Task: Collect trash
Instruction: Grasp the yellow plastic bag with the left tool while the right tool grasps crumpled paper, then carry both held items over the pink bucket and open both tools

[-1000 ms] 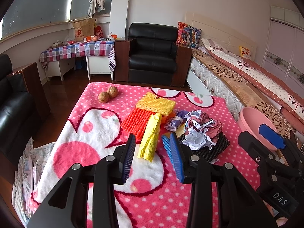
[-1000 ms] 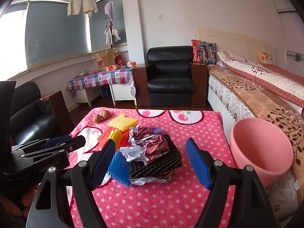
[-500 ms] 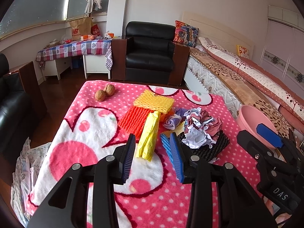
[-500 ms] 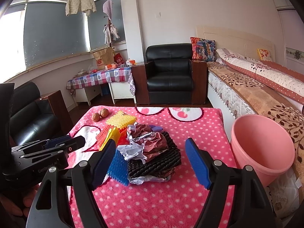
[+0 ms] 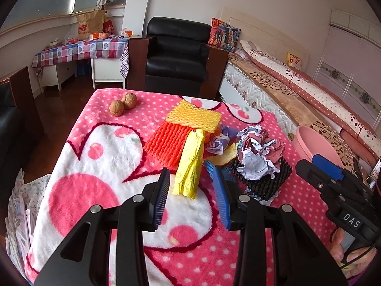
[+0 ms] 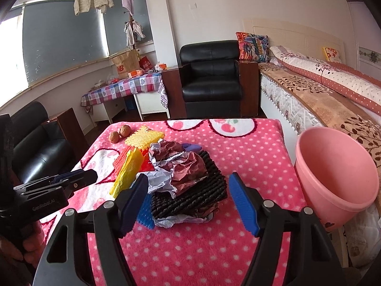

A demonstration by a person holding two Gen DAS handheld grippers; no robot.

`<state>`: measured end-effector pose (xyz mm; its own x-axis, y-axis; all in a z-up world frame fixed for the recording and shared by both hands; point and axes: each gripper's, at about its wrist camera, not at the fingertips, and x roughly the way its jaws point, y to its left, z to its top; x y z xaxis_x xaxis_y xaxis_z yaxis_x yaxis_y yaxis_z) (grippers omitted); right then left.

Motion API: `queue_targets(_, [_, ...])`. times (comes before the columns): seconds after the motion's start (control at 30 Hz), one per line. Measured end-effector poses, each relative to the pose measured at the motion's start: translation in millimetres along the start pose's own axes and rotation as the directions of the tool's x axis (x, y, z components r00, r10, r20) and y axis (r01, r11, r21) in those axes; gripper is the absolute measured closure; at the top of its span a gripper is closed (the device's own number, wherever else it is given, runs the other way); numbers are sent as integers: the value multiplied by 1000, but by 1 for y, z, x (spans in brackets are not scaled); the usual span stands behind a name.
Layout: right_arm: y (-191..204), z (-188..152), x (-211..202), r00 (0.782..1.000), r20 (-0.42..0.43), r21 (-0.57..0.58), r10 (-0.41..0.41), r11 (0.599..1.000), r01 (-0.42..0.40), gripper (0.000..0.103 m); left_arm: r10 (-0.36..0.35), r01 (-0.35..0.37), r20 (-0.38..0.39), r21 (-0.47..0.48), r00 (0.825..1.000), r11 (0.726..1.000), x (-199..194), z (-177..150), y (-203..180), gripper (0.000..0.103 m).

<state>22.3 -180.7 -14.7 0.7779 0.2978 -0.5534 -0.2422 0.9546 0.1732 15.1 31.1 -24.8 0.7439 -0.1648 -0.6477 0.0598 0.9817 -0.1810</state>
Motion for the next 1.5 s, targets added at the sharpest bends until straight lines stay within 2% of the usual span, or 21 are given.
queue_targets(0.43, [-4, 17, 23, 994, -82, -18, 71, 997, -73, 34, 20, -22, -152, -9, 988, 1000, 52, 6, 4, 66])
queue_targets(0.47, [-4, 18, 25, 993, -86, -21, 76, 997, -78, 34, 22, -24, -156, -10, 987, 1000, 54, 6, 5, 67])
queue_targets(0.5, [-4, 20, 28, 992, -92, -24, 81, 996, -84, 34, 22, -24, -161, -10, 987, 1000, 55, 6, 5, 78])
queue_targets(0.6, [-6, 24, 38, 990, -110, -23, 86, 996, -89, 34, 22, -24, -180, -9, 984, 1000, 60, 5, 7, 89])
queue_targets(0.73, [-11, 27, 51, 985, -143, -17, 101, 994, -104, 36, 5, -6, -176, -3, 984, 1000, 58, 5, 6, 95])
queue_targets(0.93, [-14, 26, 68, 974, -194, -13, 120, 992, -125, 54, -9, 7, -171, -11, 985, 1000, 45, 6, 5, 96])
queue_targets(1.0, [-15, 25, 70, 970, -204, -2, 135, 990, -138, 68, -14, 13, -168, -9, 986, 1000, 39, 6, 2, 99])
queue_targets(1.07, [-17, 24, 71, 965, -212, 9, 154, 988, -155, 77, -22, 21, -163, -11, 986, 1000, 35, 7, 1, 99])
queue_targets(1.33, [-23, 33, 45, 968, -144, 35, 205, 979, -202, 80, -50, 51, -87, 10, 995, 999, 10, 19, -16, 99])
queue_targets(1.5, [-36, 43, 19, 979, -88, 63, 186, 981, -181, 80, -84, 85, -46, 25, 995, 996, -4, 30, -31, 99])
